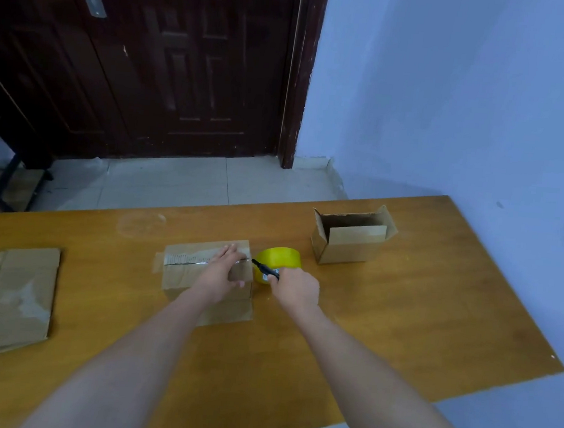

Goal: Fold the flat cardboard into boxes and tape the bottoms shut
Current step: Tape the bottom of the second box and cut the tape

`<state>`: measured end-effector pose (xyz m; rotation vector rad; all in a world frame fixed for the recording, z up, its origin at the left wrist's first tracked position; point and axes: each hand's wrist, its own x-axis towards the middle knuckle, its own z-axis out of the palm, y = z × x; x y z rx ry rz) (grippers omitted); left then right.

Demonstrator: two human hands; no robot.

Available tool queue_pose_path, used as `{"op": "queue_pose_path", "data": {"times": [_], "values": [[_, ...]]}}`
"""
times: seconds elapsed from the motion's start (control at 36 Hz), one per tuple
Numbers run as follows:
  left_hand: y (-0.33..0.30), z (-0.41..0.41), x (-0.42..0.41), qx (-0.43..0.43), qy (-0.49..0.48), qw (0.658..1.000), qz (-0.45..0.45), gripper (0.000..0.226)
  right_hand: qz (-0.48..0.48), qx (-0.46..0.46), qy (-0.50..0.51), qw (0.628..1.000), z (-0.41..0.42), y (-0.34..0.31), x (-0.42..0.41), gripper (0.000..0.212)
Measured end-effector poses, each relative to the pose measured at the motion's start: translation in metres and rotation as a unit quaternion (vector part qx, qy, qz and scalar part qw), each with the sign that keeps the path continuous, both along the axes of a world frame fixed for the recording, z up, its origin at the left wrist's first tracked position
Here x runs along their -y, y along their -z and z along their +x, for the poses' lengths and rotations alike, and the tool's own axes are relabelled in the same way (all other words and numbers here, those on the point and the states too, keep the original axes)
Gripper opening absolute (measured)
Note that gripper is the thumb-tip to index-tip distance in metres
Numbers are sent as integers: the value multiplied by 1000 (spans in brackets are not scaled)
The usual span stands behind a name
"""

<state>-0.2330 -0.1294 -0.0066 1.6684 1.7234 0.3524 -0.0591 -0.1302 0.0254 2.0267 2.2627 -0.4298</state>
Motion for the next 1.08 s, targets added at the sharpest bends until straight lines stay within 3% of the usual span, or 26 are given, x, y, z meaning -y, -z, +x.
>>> {"op": "queue_pose_path", "data": {"times": [0.28,0.44,0.69,0.89,1.08], "values": [[0,-1,0,-10,9,1000,9,59,-32,98,-105,989,-2,-10,-6,35],[-1,-2,0,-13,14,1000,4,60,-23,86,-73,993,8,-8,-4,36],[1,-3,-1,-22,10,1000,2,63,50,-22,48,997,19,-17,-26,49],[0,-9,-2,-48,27,998,-2,63,-19,-139,18,990,6,-4,-23,33],[0,-16,1,-70,38,997,3,64,-79,-172,46,981,3,16,-10,21]]}}
